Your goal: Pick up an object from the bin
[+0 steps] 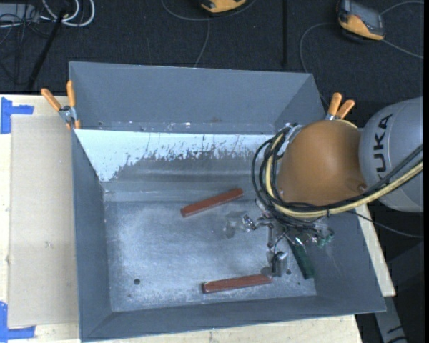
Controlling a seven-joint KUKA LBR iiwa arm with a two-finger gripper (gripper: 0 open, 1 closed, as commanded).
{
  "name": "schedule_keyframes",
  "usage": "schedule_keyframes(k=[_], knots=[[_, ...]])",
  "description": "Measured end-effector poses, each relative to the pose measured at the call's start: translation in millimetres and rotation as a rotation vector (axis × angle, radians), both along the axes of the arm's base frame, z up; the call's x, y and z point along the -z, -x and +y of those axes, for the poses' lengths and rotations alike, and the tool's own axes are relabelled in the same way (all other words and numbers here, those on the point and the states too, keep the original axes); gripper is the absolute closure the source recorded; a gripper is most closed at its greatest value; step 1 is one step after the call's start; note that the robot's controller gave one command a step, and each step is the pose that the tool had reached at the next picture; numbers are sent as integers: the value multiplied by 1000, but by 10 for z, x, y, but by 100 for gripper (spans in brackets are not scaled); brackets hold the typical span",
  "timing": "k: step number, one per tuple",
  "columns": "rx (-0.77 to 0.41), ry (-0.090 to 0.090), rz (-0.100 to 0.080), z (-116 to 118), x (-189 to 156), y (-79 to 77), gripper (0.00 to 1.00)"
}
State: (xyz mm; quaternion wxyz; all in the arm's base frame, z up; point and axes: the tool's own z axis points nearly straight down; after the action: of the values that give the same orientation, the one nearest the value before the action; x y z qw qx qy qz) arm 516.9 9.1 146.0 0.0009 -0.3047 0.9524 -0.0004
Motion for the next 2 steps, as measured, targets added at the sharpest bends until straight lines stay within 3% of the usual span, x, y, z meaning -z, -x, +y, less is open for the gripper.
schedule_keyframes(k=[1, 2], knots=[[2, -1, -3, -157, 787, 315, 0], [3, -2, -2, -146, 759, 310, 100]])
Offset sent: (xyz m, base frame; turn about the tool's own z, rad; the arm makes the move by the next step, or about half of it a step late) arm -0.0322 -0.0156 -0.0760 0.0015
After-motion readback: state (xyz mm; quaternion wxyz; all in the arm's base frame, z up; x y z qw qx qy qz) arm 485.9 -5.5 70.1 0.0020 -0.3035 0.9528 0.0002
